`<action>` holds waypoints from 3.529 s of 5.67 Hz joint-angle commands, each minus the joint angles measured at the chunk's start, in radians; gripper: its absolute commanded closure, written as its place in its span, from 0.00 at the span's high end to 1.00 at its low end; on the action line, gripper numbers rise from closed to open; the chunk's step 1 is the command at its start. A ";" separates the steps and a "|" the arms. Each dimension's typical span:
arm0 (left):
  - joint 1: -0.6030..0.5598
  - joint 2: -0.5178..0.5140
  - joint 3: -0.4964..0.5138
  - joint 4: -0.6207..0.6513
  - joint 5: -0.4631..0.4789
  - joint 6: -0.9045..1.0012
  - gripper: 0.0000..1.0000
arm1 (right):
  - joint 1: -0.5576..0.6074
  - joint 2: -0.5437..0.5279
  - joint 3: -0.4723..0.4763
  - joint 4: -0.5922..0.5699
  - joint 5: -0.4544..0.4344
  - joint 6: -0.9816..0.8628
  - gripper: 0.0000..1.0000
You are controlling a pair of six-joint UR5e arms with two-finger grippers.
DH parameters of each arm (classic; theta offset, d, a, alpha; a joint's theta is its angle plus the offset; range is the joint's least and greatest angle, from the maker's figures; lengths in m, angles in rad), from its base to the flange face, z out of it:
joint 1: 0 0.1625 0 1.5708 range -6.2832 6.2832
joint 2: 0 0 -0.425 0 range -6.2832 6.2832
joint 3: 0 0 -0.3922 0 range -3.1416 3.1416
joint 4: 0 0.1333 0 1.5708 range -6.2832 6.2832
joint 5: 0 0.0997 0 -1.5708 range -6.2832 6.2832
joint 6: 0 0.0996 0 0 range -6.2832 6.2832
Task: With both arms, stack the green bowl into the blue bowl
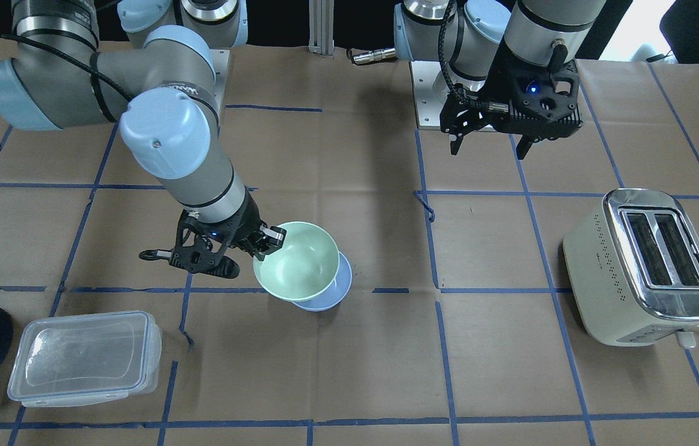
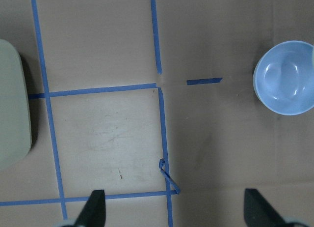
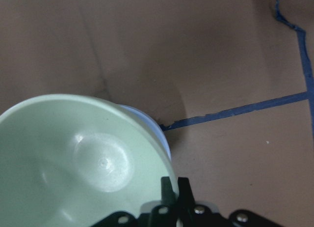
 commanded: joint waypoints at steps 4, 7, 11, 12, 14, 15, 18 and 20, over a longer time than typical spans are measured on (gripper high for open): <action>0.005 0.009 -0.006 0.030 0.006 -0.053 0.99 | 0.031 0.077 0.055 -0.065 0.002 0.027 0.06; 0.005 0.009 -0.006 0.030 0.013 -0.099 0.99 | 0.031 0.080 0.074 -0.075 0.003 0.023 0.36; 0.003 0.009 -0.006 0.030 0.003 -0.099 0.99 | 0.002 0.013 -0.076 0.114 0.006 0.009 1.00; 0.003 0.011 -0.006 0.030 0.003 -0.099 0.99 | -0.038 -0.045 -0.089 0.220 0.003 -0.052 1.00; 0.003 0.011 -0.006 0.030 0.005 -0.099 0.99 | -0.173 -0.249 -0.084 0.481 -0.132 -0.255 1.00; 0.003 0.011 -0.008 0.030 0.003 -0.101 0.99 | -0.186 -0.292 -0.084 0.560 -0.144 -0.279 1.00; 0.003 0.011 -0.008 0.030 0.003 -0.099 0.99 | -0.189 -0.309 -0.088 0.570 -0.200 -0.281 1.00; 0.003 0.011 -0.008 0.030 0.003 -0.099 0.99 | -0.184 -0.311 -0.095 0.568 -0.190 -0.279 1.00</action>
